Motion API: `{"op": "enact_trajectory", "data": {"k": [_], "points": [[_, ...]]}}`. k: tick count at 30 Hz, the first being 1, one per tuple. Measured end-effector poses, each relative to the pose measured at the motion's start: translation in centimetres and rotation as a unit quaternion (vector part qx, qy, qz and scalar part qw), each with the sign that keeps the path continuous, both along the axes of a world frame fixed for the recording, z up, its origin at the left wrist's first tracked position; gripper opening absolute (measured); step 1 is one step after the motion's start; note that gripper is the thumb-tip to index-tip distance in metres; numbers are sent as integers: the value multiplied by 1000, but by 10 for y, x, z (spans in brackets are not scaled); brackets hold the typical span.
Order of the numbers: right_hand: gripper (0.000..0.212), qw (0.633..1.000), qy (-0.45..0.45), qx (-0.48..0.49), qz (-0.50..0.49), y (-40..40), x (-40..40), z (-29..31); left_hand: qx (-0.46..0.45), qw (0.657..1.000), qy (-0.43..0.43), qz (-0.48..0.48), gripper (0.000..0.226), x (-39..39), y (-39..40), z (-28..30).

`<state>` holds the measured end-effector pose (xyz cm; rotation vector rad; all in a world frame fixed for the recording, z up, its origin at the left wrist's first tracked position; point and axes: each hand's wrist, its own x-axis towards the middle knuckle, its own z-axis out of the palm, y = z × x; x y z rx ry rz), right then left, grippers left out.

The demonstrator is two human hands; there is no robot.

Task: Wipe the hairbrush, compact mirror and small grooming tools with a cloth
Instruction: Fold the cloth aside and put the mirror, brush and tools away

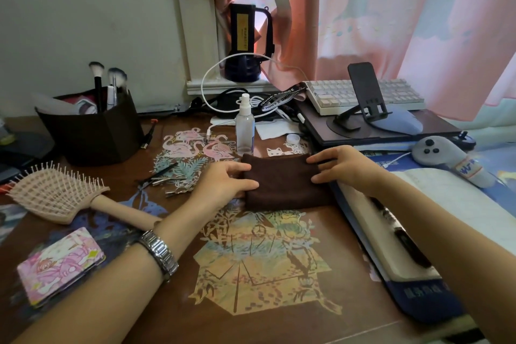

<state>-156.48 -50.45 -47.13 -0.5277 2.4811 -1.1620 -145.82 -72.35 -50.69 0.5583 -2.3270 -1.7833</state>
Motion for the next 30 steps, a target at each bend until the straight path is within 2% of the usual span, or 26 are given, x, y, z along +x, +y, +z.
{"op": "enact_trajectory", "data": {"k": [5, 10, 14, 19, 23, 27, 30], "points": [[46, 998, 26, 52, 12, -5, -4, 0, -39, 999, -12, -6, 45, -3, -2, 0], [42, 992, 78, 94, 35, -3, -7, 2, -168, 985, -19, -17, 42, -2, -1, 2], [30, 973, 165, 153, 54, 4, -7, 5, -284, 958, -14, -29, 34, 4, -4, 10], [11, 938, 281, 196, 51, 7, 4, 23, -350, 935, -10, -52, 10, 25, -22, 36], [16, 888, 374, 259, 68, -4, 27, 43, -456, 888, -17, -55, 14, 46, -40, 62], [19, 853, 451, 242, 95, -27, 51, 53, -560, 827, -28, -39, 21, 74, -60, 82], [25, 838, 485, 220, 118, -51, 68, 56, -603, 797, -33, -28, 21, 100, -73, 94]]}}
